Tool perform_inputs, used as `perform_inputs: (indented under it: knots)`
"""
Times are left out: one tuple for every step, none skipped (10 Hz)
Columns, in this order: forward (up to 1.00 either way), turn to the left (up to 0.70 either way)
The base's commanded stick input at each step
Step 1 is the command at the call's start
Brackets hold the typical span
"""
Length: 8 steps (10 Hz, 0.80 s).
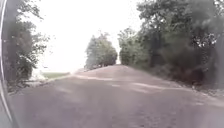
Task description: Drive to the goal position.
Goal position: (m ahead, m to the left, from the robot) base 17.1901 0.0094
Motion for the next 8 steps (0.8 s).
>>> perform_inputs:
  knots:
    - [0.7, 0.0]
    - [0.7, 0.0]
    - [0.7, 0.0]
    - [0.7, 0.0]
    - [0.7, 0.0]
    - [0.7, 0.0]
    - [0.7, 0.0]
    - [0.7, 0.0]
